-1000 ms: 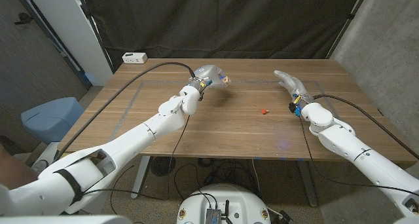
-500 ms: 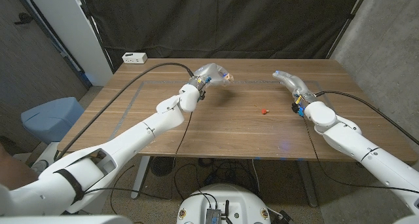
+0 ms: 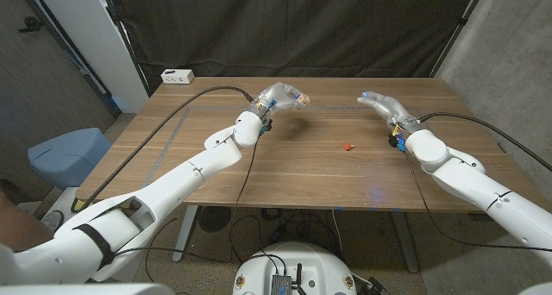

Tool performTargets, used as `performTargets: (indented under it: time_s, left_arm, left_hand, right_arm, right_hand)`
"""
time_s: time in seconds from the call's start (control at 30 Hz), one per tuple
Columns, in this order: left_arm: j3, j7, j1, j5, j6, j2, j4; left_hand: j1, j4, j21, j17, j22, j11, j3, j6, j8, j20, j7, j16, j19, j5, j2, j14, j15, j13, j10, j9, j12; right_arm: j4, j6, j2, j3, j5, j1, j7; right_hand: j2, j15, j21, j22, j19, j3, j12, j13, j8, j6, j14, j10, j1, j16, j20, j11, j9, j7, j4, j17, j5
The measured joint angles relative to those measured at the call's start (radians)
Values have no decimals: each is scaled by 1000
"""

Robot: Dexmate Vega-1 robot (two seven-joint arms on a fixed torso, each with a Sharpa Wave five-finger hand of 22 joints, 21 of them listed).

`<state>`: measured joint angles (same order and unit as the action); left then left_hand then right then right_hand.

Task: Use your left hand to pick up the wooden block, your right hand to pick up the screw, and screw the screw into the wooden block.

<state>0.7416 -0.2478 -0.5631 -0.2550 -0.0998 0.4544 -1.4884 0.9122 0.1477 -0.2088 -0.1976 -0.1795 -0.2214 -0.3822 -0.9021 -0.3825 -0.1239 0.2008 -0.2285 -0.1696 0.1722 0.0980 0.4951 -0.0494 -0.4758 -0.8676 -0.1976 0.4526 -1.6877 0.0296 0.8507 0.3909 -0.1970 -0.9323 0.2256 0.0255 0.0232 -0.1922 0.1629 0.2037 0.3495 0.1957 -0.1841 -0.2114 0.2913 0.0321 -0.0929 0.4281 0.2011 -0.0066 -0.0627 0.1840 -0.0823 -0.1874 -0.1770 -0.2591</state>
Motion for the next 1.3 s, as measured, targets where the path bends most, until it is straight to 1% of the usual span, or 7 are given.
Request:
performTargets:
  time_s: [0.1, 0.37, 0.43, 0.6, 0.9, 1.2, 1.3]
  left_arm:
    - [-5, 3, 0, 32, 16, -8, 16]
    - [-11, 6, 7, 91, 52, -28, 55]
    - [-12, 8, 10, 101, 58, -33, 63]
    - [-13, 16, 18, 134, 73, -47, 91]
    - [-13, 27, 32, 178, 97, -67, 131]
    - [-7, 31, 40, 200, 118, -81, 156]
    - [-6, 30, 40, 204, 121, -84, 160]
  left_hand:
    - [1, 1, 0, 0, 0, 0, 1, 0, 1, 1, 0, 0, 7, 0, -1, 0, 0, 0, 0, 0, 0]
    - [1, 0, 7, 0, 0, 2, 5, 14, 9, 1, -1, 0, 7, -2, -9, 0, 0, 0, 2, 3, -6]
    - [-2, 0, 7, 0, 0, 2, 5, 20, 9, -6, 1, 0, 14, 2, -12, 0, 0, 1, 2, 3, -6]
    - [-2, 0, 7, 0, 0, 2, 5, 20, 13, -6, 1, 0, 25, 2, -12, -4, 3, -1, 3, 3, -6]
    - [-2, 1, 15, 0, 0, 0, 6, 22, 14, -6, 0, 0, 36, 2, -12, -7, 1, -5, 7, 5, -13]
    - [-2, -2, 15, 0, 0, 0, 12, 27, 20, -6, 5, 0, 46, 2, -12, -10, -3, -5, 7, 5, -14]
    - [-5, -2, 15, 0, 0, 0, 12, 27, 20, -10, 5, 0, 50, 2, -14, -10, -3, -4, 7, 5, -14]
  right_arm:
    - [-29, 34, 25, 0, 27, -1, -3]
    - [-92, 119, 79, 8, 99, 0, -15]
    - [-102, 134, 88, 12, 115, 2, -20]
    - [-132, 175, 119, 28, 172, 13, -38]
    - [-168, 221, 159, 54, 257, 29, -69]
    - [-201, 250, 190, 73, 335, 43, -114]
    - [-207, 252, 199, 78, 360, 47, -129]
  right_hand:
    - [-7, -2, 0, 0, -3, 0, -4, 0, -8, 2, -2, 0, 7, 0, 3, 0, 5, -2, 0, 0, 0]
    - [-27, -5, 0, 0, 0, 8, -4, 0, -8, 14, -5, 2, 27, 0, 7, -10, 5, -14, -1, -2, 8]
    - [-34, -5, 0, 0, 3, 8, -4, 0, -15, 18, -5, 6, 34, 0, 9, -16, 5, -18, 0, -2, 9]
    - [-47, 2, 0, 0, 8, 17, -4, 0, -21, 33, -13, 0, 70, 0, 14, -22, 9, -25, 0, -2, 19]
    - [-61, 7, 0, 0, 18, 33, -4, 0, -29, 65, -29, -12, 121, 0, 7, -34, 9, -36, 0, -2, 34]
    - [-84, 7, 8, 0, 9, 44, -4, 0, -37, 84, -29, -12, 163, 0, 16, -34, 9, -55, -4, -2, 50]
    - [-86, 7, 8, 0, 9, 47, -7, 0, -40, 92, -29, -11, 178, 0, 16, -43, 9, -63, 0, -2, 50]
